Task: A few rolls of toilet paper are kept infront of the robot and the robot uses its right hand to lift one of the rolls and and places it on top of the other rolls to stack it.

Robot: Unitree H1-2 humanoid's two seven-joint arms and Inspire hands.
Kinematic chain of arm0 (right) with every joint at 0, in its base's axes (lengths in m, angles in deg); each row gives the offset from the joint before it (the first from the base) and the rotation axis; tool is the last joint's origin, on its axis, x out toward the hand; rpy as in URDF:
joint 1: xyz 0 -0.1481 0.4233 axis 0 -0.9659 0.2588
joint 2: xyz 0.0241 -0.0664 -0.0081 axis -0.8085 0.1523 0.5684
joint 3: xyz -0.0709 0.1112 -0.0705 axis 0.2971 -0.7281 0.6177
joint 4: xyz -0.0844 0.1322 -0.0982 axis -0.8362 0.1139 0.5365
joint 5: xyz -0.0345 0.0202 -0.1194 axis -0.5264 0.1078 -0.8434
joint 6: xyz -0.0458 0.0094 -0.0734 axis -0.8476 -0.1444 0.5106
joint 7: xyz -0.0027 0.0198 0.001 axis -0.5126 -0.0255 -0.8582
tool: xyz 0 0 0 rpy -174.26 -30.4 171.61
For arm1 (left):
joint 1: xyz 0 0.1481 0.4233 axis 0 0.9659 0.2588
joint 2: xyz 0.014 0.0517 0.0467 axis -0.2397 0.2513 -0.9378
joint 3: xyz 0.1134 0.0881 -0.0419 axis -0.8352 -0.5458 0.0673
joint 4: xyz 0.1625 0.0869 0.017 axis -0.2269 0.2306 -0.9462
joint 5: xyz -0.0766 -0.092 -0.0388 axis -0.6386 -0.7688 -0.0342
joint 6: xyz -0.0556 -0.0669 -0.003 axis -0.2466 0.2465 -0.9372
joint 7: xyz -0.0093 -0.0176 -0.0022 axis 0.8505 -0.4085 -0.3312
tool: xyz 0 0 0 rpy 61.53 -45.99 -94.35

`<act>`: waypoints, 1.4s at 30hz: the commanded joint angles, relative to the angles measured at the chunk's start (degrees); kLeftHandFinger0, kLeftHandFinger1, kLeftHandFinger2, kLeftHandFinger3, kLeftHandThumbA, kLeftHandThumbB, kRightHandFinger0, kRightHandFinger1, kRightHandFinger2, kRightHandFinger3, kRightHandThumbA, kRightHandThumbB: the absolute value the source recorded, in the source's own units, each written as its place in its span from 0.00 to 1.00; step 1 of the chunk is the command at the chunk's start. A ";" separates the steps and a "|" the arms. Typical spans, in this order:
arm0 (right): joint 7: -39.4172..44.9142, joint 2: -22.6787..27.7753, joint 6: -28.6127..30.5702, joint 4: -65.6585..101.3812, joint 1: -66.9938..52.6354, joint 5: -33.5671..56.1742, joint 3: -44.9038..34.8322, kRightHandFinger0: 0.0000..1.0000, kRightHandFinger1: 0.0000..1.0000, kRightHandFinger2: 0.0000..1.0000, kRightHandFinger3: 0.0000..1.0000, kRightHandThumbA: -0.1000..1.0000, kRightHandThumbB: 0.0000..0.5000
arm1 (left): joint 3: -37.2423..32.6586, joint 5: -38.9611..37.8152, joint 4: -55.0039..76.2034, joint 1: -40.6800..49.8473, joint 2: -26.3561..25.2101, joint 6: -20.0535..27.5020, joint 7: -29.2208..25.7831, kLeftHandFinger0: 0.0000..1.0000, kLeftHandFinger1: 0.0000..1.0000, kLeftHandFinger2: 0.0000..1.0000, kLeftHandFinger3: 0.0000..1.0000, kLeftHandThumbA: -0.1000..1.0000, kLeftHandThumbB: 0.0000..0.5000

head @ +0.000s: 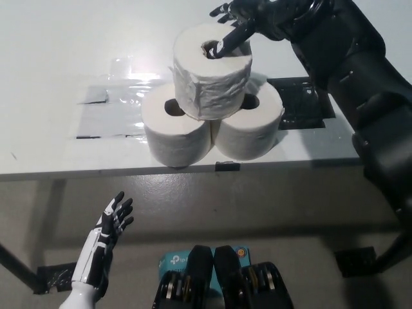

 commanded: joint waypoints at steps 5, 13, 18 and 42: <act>3.84 0.59 -1.06 0.44 8.94 1.36 -2.53 1.00 1.00 1.00 1.00 0.87 0.76 | -0.24 -1.29 1.14 -1.32 -0.75 1.10 1.35 1.00 1.00 1.00 1.00 0.96 0.26; 1.39 4.22 0.57 3.94 17.30 11.15 -16.05 1.00 1.00 1.00 1.00 1.00 0.84 | -0.33 -1.28 0.29 -1.21 -1.23 1.96 1.67 1.00 1.00 1.00 1.00 0.96 0.24; -0.27 7.68 2.66 9.79 21.19 18.23 -28.71 1.00 1.00 1.00 1.00 1.00 0.84 | -0.41 -0.62 0.09 -1.41 -0.93 1.79 1.03 1.00 1.00 1.00 1.00 0.97 0.23; -7.06 16.90 -12.76 117.94 -34.42 46.24 -59.53 1.00 1.00 1.00 1.00 1.00 0.57 | 3.53 -2.79 -5.94 -14.79 -1.90 3.04 -0.76 1.00 1.00 1.00 1.00 1.00 0.43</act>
